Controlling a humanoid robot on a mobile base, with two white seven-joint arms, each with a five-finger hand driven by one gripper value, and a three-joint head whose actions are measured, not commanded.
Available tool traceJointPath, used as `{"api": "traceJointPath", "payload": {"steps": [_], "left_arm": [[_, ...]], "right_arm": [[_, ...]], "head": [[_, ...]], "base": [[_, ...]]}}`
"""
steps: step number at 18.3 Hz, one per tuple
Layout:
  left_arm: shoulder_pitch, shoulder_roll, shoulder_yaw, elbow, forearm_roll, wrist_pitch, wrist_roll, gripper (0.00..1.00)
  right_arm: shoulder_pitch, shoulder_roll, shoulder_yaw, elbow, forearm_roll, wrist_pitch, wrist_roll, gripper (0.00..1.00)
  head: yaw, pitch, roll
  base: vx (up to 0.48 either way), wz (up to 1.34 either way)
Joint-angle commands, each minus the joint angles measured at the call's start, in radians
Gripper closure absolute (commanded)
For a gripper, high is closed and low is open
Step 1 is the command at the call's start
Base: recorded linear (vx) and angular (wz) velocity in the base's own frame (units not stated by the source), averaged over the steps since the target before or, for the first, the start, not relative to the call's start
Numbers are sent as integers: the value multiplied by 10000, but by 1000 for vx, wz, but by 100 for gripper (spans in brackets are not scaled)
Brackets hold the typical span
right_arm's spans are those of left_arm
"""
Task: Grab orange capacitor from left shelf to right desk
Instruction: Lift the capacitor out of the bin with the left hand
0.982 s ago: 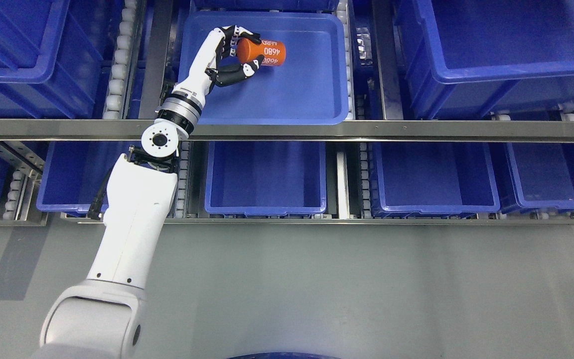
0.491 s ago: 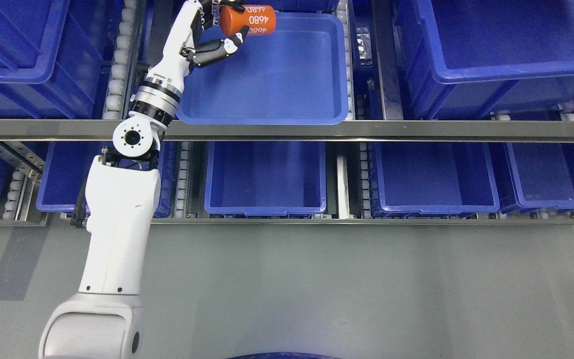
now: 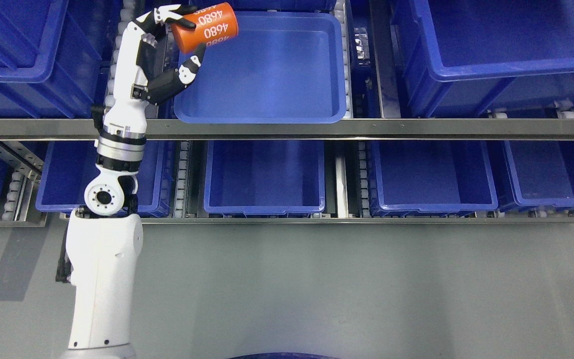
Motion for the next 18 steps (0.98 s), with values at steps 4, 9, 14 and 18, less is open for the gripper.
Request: {"api": "traceJointPath", "payload": {"steps": [4,9,14,18], "left_arm": [[2098,167,528,-1759,556,-1291,3,99],[2207,167,865,-1790,709,-1291,19,99],[2116,167,973,-1913,1122,-1291,34,99],[2008,167,1034,-1913,1338,-1291,65,99]], "right_arm": [[139,-175,-107,-337,0,-6,-7,0],[139,-175,-107,-337,0,-6,-7,0],[139,-175,-107,-337,0,-6,-7,0],[139,-175,-107,-337,0,-6,-7,0]], "head": [[0,0,0],[0,0,0],[0,0,0],[0,0,0]], "base": [[-15,-64],[-58,-459],[-103,-1116],[-69,-1416]]}}
